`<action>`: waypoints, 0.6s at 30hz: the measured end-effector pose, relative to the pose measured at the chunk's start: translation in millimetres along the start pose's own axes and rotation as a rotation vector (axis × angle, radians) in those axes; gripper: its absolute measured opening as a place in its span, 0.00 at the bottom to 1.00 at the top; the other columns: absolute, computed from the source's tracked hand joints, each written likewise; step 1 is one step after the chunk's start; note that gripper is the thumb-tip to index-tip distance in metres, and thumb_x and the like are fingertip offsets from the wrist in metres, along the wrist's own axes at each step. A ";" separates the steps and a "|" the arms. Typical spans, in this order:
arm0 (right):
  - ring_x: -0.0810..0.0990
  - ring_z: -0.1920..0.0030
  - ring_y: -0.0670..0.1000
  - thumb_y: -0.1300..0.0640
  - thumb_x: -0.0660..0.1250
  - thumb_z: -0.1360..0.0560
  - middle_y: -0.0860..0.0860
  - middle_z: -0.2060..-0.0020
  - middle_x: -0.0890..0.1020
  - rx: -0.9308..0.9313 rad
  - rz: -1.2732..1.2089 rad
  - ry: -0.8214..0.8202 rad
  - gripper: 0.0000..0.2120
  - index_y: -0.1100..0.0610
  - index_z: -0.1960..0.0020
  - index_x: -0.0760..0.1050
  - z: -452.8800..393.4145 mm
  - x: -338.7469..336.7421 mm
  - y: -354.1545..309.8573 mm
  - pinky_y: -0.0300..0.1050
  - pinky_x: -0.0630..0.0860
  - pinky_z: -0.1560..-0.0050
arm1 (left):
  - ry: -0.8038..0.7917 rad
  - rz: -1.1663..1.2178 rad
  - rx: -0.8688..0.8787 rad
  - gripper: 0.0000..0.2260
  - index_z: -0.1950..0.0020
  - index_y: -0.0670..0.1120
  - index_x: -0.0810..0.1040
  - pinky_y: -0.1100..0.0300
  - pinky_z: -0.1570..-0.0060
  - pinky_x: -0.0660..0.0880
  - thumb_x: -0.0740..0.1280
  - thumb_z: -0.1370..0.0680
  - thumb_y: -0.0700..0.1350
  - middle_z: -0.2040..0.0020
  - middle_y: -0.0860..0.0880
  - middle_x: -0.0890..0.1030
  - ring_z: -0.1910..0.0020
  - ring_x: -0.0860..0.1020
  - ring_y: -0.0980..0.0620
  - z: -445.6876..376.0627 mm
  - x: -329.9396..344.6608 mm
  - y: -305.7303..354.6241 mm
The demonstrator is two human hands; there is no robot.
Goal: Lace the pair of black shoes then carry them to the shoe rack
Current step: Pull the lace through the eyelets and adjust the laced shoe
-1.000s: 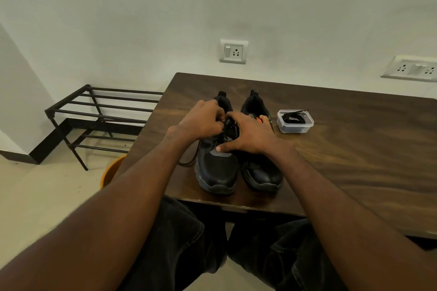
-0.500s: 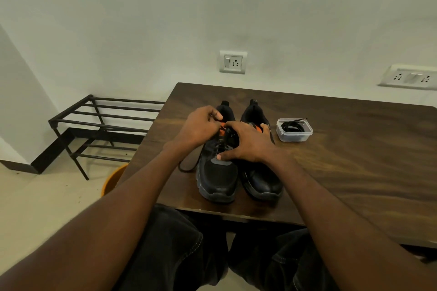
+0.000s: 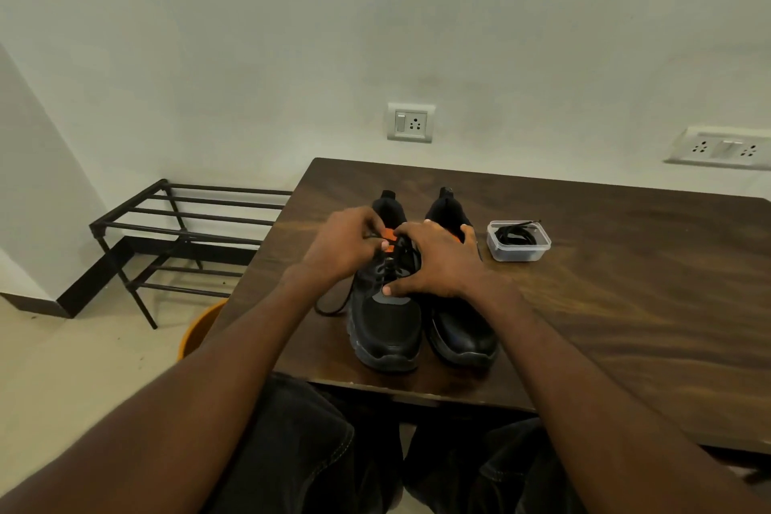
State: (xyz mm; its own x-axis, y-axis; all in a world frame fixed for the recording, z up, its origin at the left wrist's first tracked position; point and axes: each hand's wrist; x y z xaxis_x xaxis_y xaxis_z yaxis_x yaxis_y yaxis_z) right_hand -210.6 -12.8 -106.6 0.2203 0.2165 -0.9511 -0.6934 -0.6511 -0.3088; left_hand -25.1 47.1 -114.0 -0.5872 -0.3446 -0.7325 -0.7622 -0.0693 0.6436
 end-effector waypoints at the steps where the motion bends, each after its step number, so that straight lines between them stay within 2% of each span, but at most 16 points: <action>1: 0.59 0.19 0.52 0.27 0.75 0.35 0.45 0.22 0.68 0.003 0.008 -0.001 0.48 0.42 0.21 0.61 0.4 -1.0 -0.6 0.74 0.42 0.23 | 0.008 -0.064 0.020 0.04 0.52 0.51 0.82 0.55 0.56 0.80 0.74 0.23 0.44 0.58 0.56 0.81 0.59 0.80 0.58 -0.2 3.1 -0.1; 2: 0.59 0.19 0.52 0.28 0.75 0.34 0.45 0.22 0.68 0.008 0.009 -0.005 0.48 0.42 0.21 0.61 1.1 -1.8 -1.7 0.73 0.41 0.23 | 0.045 -0.086 0.023 0.04 0.54 0.52 0.81 0.52 0.55 0.81 0.73 0.23 0.43 0.58 0.55 0.82 0.58 0.80 0.57 -1.2 5.1 1.0; 4: 0.57 0.18 0.52 0.28 0.75 0.34 0.46 0.21 0.67 0.020 0.004 -0.011 0.48 0.42 0.20 0.61 2.4 -3.0 -3.5 0.72 0.40 0.23 | 0.160 -0.014 -0.006 0.07 0.57 0.52 0.80 0.54 0.56 0.80 0.69 0.21 0.41 0.57 0.54 0.83 0.58 0.81 0.56 -4.7 4.6 6.8; 6: 0.56 0.17 0.52 0.28 0.75 0.34 0.46 0.20 0.66 0.035 -0.004 -0.022 0.49 0.42 0.20 0.60 3.4 -4.3 -4.4 0.72 0.39 0.22 | 0.268 0.302 -0.098 0.07 0.53 0.49 0.80 0.58 0.58 0.79 0.65 0.17 0.41 0.54 0.49 0.85 0.55 0.84 0.53 -8.3 -4.3 18.2; 8: 0.57 0.18 0.52 0.29 0.75 0.33 0.47 0.20 0.66 0.035 -0.010 -0.029 0.48 0.42 0.20 0.60 3.1 -4.7 -4.0 0.72 0.39 0.22 | 0.297 0.757 -0.201 0.09 0.47 0.43 0.77 0.58 0.63 0.77 0.58 0.13 0.41 0.51 0.43 0.86 0.52 0.86 0.47 -9.1 -16.2 28.5; 9: 0.58 0.18 0.52 0.29 0.76 0.33 0.47 0.21 0.66 0.036 -0.014 -0.031 0.48 0.42 0.20 0.60 3.0 -4.6 -4.0 0.72 0.39 0.22 | 0.267 0.893 -0.226 0.09 0.44 0.41 0.74 0.59 0.66 0.76 0.56 0.12 0.41 0.51 0.41 0.86 0.54 0.86 0.46 -6.6 -18.5 31.6; 10: 0.58 0.18 0.52 0.29 0.76 0.33 0.47 0.21 0.67 0.038 -0.015 -0.033 0.48 0.42 0.20 0.60 2.8 -4.6 -3.7 0.72 0.39 0.22 | 0.234 0.915 -0.220 0.07 0.43 0.40 0.73 0.62 0.71 0.74 0.56 0.12 0.41 0.52 0.41 0.85 0.59 0.86 0.47 -3.0 -17.9 33.6; 11: 0.59 0.18 0.52 0.29 0.76 0.33 0.47 0.21 0.67 0.040 -0.014 -0.036 0.48 0.42 0.20 0.60 2.1 -3.9 -4.2 0.72 0.40 0.22 | 0.224 0.788 -0.191 0.06 0.43 0.41 0.73 0.64 0.72 0.72 0.59 0.13 0.41 0.53 0.42 0.83 0.63 0.84 0.50 0.4 -15.4 31.8; 12: 0.59 0.18 0.52 0.29 0.75 0.34 0.47 0.21 0.67 0.042 -0.010 -0.033 0.49 0.42 0.20 0.60 1.7 -3.5 -4.4 0.71 0.40 0.23 | 0.218 0.560 -0.125 0.04 0.43 0.43 0.75 0.67 0.70 0.72 0.63 0.15 0.42 0.54 0.45 0.82 0.63 0.81 0.54 2.6 -11.8 28.5; 14: 0.61 0.19 0.52 0.28 0.75 0.34 0.47 0.22 0.69 0.044 -0.002 -0.023 0.49 0.42 0.20 0.60 1.3 -2.8 -4.5 0.72 0.40 0.23 | 0.147 0.102 0.020 0.04 0.45 0.47 0.81 0.67 0.59 0.74 0.71 0.20 0.44 0.52 0.49 0.80 0.58 0.77 0.57 2.7 -4.2 17.8; 16: 0.61 0.20 0.52 0.29 0.75 0.33 0.46 0.23 0.69 0.042 -0.006 -0.028 0.48 0.42 0.20 0.61 1.9 -3.5 -5.0 0.73 0.41 0.23 | 0.017 -0.129 0.065 0.06 0.46 0.49 0.84 0.62 0.53 0.73 0.75 0.22 0.45 0.52 0.51 0.76 0.57 0.75 0.58 2.8 -2.5 12.8; 18: 0.62 0.20 0.52 0.29 0.75 0.33 0.46 0.22 0.69 0.039 -0.014 -0.031 0.48 0.42 0.20 0.60 2.6 -3.7 -5.9 0.74 0.41 0.23 | 0.000 -0.233 0.109 0.05 0.48 0.50 0.86 0.60 0.52 0.72 0.76 0.24 0.45 0.54 0.53 0.73 0.57 0.73 0.56 3.6 -3.9 12.8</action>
State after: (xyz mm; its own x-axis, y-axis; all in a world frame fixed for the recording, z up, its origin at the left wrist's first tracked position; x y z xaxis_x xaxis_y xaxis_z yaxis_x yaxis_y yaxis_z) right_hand -209.1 -7.9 -101.3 0.2088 0.2481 -0.9460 -0.7167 -0.6193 -0.3206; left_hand -33.5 50.9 -103.6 -0.3924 -0.3316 -0.8580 -0.9017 -0.0453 0.4299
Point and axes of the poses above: each hand's wrist, its own z-axis away from the middle knuckle, its own x-axis out of the palm, y = z × x
